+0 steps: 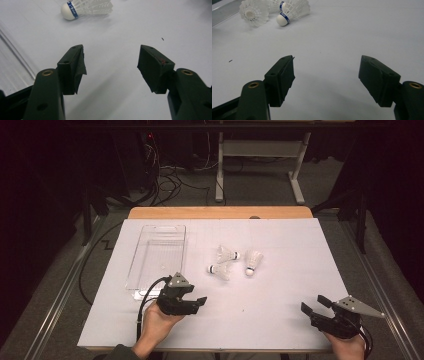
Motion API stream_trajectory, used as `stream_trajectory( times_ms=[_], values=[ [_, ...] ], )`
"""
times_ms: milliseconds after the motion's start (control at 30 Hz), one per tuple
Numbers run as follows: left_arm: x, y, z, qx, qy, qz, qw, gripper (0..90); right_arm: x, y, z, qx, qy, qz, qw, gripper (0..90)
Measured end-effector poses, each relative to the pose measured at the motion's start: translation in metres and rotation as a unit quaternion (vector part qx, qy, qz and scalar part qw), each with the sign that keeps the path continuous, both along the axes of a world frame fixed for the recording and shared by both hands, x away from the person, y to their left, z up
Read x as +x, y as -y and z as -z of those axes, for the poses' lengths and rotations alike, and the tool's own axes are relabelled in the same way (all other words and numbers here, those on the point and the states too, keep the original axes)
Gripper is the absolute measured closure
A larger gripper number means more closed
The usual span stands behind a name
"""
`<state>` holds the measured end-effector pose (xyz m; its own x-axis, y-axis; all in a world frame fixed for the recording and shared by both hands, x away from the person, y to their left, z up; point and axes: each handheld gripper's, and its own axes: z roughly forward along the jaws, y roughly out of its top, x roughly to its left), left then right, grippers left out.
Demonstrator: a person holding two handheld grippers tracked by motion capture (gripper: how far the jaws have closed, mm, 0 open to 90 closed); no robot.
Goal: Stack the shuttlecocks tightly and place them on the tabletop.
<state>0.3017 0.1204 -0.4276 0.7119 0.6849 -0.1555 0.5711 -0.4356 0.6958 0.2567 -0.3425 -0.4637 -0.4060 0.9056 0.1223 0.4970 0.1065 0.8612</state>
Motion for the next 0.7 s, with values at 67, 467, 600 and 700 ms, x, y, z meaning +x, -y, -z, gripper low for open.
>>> stream_trajectory(
  times_ms=[67,467,600,700],
  values=[
    [-0.001,-0.002,0.000,-0.001,0.001,-0.001,1.0000,38.7,0.000,0.000,0.000,0.000,0.000,0.000,1.0000,29.4],
    [-0.015,-0.019,0.002,-0.006,0.005,-0.009,0.9999,39.1,0.000,0.000,0.000,0.000,0.001,0.000,1.0000,29.4],
    [-0.019,-0.026,0.005,-0.007,0.006,-0.015,0.9998,39.0,0.000,0.000,0.000,-0.001,0.000,0.000,1.0000,29.4],
    [-0.020,-0.030,0.006,-0.008,0.004,-0.019,0.9998,39.0,0.000,0.000,0.000,-0.002,0.000,0.001,1.0000,29.4]
  ],
)
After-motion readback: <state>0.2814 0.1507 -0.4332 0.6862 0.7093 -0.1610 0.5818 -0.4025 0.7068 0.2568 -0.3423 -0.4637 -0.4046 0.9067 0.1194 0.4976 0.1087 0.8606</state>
